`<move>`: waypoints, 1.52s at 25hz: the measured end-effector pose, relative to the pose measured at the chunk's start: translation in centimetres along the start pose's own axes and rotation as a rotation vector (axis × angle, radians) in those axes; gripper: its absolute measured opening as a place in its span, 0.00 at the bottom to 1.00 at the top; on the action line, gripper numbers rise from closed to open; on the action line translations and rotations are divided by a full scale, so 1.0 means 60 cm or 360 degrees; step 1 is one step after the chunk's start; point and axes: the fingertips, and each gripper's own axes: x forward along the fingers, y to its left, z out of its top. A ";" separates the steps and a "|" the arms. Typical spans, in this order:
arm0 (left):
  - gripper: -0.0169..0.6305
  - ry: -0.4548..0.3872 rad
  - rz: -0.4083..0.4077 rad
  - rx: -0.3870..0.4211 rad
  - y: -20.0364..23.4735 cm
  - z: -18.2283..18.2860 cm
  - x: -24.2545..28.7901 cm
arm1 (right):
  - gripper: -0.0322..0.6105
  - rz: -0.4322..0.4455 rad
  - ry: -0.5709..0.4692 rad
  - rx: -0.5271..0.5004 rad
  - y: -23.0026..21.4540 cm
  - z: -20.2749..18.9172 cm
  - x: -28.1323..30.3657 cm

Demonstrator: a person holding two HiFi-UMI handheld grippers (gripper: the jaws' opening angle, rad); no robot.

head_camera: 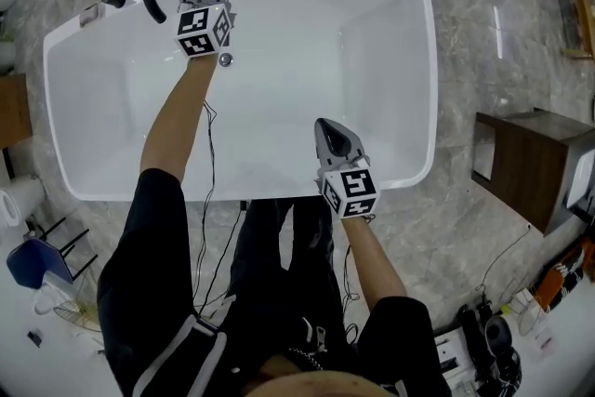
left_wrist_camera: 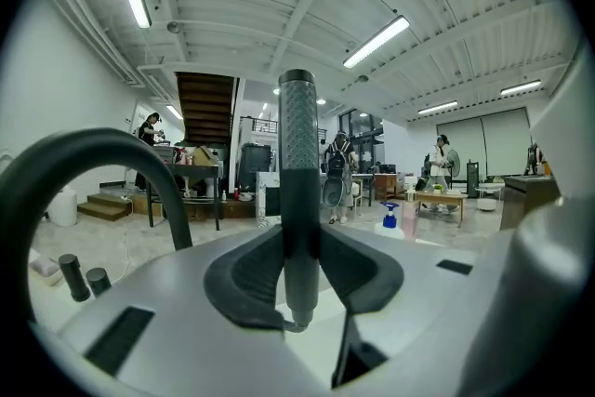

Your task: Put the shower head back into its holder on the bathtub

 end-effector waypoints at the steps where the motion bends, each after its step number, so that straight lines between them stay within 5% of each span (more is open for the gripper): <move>1: 0.23 -0.0002 0.0000 0.0000 0.000 -0.004 0.006 | 0.06 -0.0004 0.0005 0.0004 -0.001 -0.005 0.000; 24: 0.23 -0.0030 0.0043 0.0054 0.050 -0.086 0.102 | 0.06 -0.0019 0.0070 0.0167 -0.010 -0.088 0.016; 38: 0.23 0.0079 0.0041 0.0027 0.078 -0.155 0.150 | 0.06 -0.0050 0.0133 0.0152 -0.018 -0.115 0.033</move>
